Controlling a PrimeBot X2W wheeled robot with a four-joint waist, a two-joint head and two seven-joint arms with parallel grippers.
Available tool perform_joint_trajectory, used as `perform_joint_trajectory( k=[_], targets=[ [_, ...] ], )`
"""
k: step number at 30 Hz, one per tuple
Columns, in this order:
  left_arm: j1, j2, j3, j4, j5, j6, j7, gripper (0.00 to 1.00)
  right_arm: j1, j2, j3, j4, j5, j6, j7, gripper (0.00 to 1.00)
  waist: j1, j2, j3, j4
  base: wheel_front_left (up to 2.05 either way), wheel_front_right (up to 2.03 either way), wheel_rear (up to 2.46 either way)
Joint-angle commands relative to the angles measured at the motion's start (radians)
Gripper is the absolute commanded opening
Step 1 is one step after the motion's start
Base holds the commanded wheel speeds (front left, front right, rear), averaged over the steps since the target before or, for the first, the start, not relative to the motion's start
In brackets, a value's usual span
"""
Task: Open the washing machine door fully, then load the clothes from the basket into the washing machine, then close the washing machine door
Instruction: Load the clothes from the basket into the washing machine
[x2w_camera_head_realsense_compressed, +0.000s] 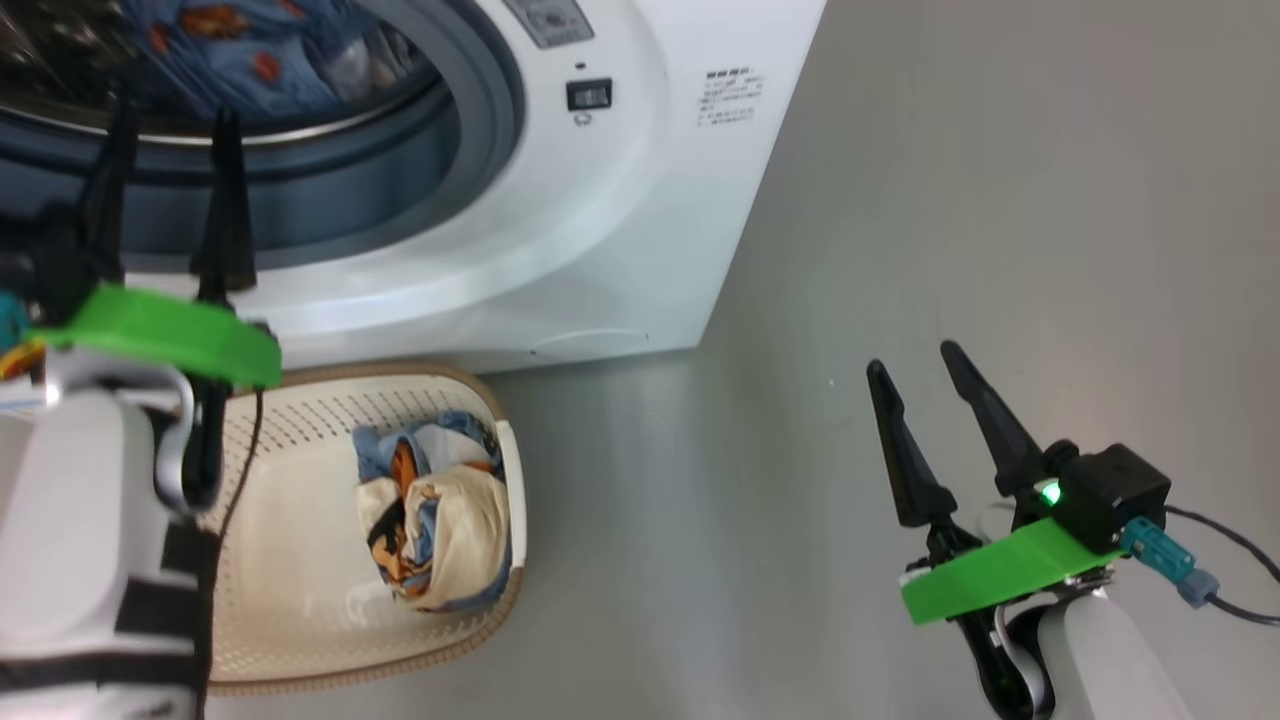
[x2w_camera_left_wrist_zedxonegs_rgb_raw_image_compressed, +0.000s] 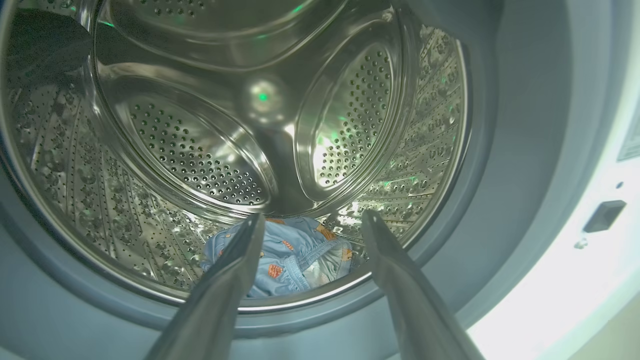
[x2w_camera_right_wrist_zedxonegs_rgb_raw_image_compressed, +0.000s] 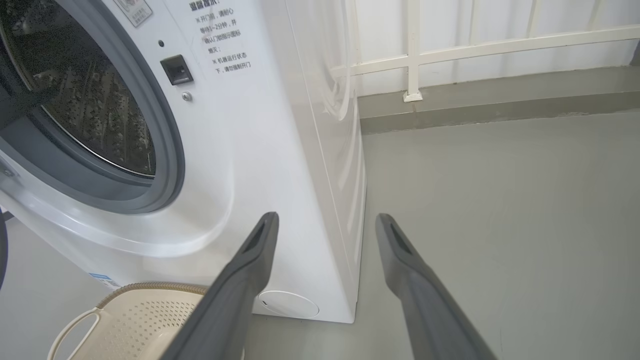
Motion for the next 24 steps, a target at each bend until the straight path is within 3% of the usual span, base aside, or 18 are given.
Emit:
perform_joint_trajectory(
  k=[1, 24],
  targets=[
    [0.043, 0.031, 0.039, -0.053, 0.004, 0.008, -0.005, 1.00, 0.028, 0.004, 0.020, -0.017, -0.004, 0.003, -0.005, 1.00, 0.0000, 0.0000, -0.043, 0.012, 0.00, 0.00, 0.00],
    [0.542, -0.030, 0.140, -0.437, 0.048, 0.030, -0.005, 1.00, 0.171, 0.004, -0.001, -0.019, -0.006, 0.003, -0.005, 1.00, 0.0000, 0.0000, -0.289, 0.024, 0.00, 0.00, 0.00]
  ],
)
